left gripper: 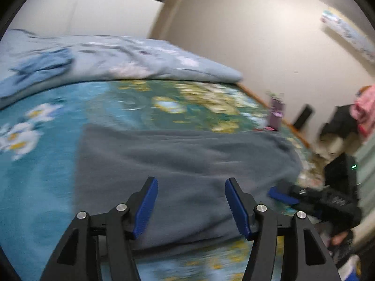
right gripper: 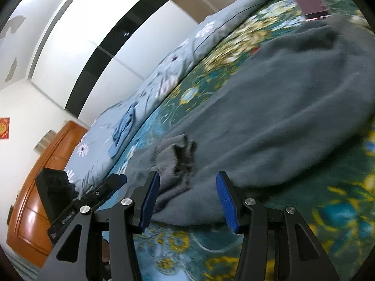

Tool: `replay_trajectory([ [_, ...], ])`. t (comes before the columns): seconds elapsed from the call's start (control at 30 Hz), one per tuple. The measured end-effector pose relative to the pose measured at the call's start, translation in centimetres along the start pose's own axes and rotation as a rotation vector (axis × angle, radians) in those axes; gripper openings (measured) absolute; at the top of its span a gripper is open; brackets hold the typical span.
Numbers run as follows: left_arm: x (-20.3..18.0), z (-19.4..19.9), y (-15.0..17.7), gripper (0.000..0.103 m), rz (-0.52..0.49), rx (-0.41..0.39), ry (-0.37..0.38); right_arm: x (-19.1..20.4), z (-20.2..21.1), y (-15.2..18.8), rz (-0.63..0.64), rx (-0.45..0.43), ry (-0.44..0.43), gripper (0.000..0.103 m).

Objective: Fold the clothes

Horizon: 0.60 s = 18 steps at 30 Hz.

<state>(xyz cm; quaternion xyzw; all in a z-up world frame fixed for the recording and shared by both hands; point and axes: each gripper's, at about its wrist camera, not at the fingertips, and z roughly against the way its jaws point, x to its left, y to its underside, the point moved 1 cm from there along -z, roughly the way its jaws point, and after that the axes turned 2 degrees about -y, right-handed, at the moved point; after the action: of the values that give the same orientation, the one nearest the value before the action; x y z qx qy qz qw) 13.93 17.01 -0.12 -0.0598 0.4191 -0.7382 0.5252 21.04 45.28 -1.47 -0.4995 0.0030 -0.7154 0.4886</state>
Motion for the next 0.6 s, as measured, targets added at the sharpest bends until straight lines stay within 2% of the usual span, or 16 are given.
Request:
replay_trajectory([
  [0.1, 3.2, -0.5, 1.5, 0.064, 0.053, 0.055, -0.072, 0.1, -2.0, -0.2, -0.013, 0.036, 0.008, 0.052],
  [0.17, 4.4, -0.5, 2.4, 0.064, 0.07, 0.072, -0.07, 0.0, -3.1, -0.4, -0.018, 0.06, 0.015, 0.053],
  [0.33, 5.2, 0.4, 3.6, 0.064, 0.043, 0.075, -0.041, 0.2, -4.2, -0.3, -0.015, 0.114, 0.053, 0.055],
  [0.47, 5.8, 0.9, 3.7, 0.064, 0.066, 0.073, 0.002, 0.7, -4.8, 0.3, -0.034, 0.165, -0.003, 0.056],
  [0.6, 6.4, 1.2, 3.7, 0.064, 0.102, 0.068, 0.043, 0.4, -5.5, 0.2, -0.069, 0.144, -0.008, 0.056],
])
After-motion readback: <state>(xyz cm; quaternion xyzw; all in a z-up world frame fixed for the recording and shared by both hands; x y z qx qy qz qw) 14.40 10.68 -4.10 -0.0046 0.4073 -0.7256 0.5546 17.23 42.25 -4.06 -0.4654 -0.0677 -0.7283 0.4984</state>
